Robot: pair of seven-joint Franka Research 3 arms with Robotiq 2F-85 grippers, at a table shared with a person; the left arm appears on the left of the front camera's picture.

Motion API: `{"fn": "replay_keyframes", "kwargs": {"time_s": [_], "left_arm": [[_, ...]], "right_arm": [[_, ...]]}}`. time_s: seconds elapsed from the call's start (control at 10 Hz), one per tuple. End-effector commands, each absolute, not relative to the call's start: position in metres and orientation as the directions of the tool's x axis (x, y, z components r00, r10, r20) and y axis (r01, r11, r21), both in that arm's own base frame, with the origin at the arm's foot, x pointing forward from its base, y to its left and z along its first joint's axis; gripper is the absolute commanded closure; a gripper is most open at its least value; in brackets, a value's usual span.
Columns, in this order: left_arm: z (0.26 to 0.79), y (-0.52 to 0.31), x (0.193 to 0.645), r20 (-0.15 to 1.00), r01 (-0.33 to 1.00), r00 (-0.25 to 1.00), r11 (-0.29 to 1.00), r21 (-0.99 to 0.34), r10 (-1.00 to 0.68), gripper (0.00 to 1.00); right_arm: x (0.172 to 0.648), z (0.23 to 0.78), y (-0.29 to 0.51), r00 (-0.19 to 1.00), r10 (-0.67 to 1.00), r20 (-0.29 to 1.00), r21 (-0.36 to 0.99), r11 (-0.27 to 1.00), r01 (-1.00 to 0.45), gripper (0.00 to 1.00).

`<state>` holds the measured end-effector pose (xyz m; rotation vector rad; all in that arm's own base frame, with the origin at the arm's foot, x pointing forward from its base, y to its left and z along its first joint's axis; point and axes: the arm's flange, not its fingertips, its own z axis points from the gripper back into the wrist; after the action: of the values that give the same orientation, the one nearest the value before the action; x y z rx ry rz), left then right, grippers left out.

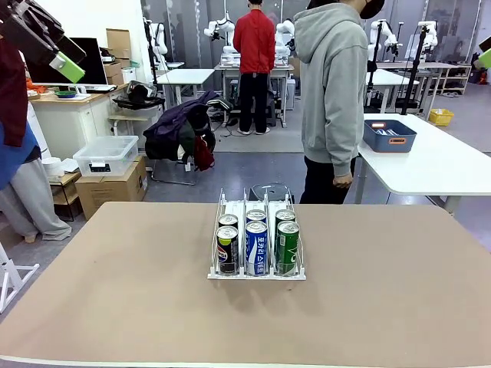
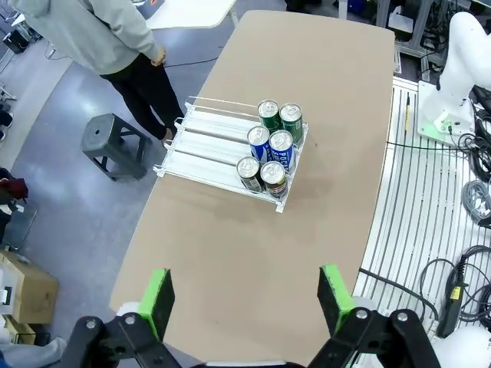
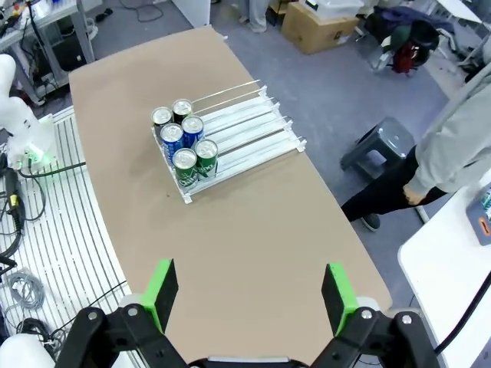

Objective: Fill the beverage cans into the dispenser.
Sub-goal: Pick up the Sprite handed by the human.

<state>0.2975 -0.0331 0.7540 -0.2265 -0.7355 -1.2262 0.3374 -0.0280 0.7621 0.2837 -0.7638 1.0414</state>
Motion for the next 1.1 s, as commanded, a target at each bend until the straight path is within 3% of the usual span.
{"fn": "replay_keyframes", "kwargs": {"time_s": [0.0,0.5,1.0], "left_arm": [[0.744,-0.035,0.296,0.642,0.916,0.132,0.341,0.212,-0.755,0.00],[0.736,-0.033,0.298,0.684,0.900,0.178,0.398,0.176,-0.708,0.00],[0.737,-0.037,0.298,0.674,0.893,0.141,0.386,0.230,-0.726,0.00]], "right_arm": [[0.341,0.768,-0.040,0.287,0.648,0.706,-0.135,0.521,-0.843,0.00],[0.347,0.773,-0.054,0.297,0.616,0.730,-0.129,0.551,-0.825,0.00],[0.344,0.772,-0.057,0.300,0.602,0.740,-0.121,0.558,-0.821,0.00]]}}
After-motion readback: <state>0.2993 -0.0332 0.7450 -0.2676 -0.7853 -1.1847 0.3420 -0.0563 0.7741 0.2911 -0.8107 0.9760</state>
